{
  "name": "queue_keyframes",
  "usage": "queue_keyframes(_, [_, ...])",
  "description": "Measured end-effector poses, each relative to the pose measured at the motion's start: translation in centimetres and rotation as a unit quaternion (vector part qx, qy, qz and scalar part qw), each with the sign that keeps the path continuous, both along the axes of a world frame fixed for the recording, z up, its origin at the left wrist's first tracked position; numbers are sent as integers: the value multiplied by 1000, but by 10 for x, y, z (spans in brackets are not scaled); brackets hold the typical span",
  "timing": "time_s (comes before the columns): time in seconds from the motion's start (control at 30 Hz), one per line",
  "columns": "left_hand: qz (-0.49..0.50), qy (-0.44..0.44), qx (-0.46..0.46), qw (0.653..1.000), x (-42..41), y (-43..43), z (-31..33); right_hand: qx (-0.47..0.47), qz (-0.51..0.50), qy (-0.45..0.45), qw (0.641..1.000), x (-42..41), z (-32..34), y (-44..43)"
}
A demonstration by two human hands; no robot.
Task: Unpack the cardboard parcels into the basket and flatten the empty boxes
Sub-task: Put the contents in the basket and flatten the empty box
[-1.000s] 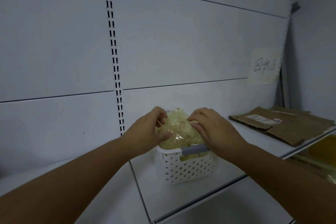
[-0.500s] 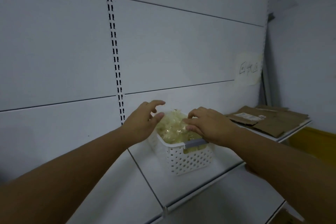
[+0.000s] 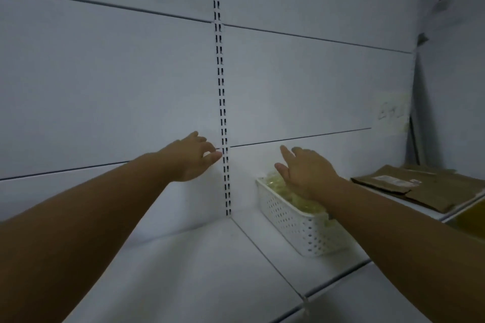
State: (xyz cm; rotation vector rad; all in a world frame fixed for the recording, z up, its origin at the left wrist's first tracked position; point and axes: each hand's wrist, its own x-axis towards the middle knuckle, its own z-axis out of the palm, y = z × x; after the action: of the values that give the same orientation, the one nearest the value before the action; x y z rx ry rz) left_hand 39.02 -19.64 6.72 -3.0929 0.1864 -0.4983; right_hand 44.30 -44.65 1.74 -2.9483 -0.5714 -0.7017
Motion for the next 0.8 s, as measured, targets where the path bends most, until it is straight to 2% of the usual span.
queue_keyframes(0.07, [27, 15, 9, 999, -18, 25, 4, -8, 95, 43, 995, -10, 6, 40])
queue_keyframes(0.17, [81, 31, 0, 996, -51, 66, 10, -54, 228, 45, 971, -34, 7, 111])
queue_keyframes(0.33, [166, 33, -103, 980, -122, 139, 16, -51, 361, 49, 930, -74, 6, 207])
queue_keyframes(0.4, [205, -15, -116, 972, -156, 168, 17, -6, 409, 69, 910, -91, 8, 238])
queue_keyframes(0.5, [240, -144, -133, 951, -207, 192, 9, 89, 483, 120, 863, -117, 9, 278])
queue_keyframes(0.57, [248, -217, -180, 927, -239, 195, -9, 132, 511, 187, 828, -133, 6, 299])
queue_keyframes(0.63, [245, -212, -199, 925, -265, 189, -35, 123, 524, 226, 812, -145, 2, 316])
queue_keyframes(0.73, [233, -211, -122, 941, -284, 186, -69, 122, 518, 217, 818, -151, 1, 331])
queue_keyframes(0.8, [211, -242, -139, 937, -286, 186, -81, 138, 500, 236, 822, -149, 6, 336])
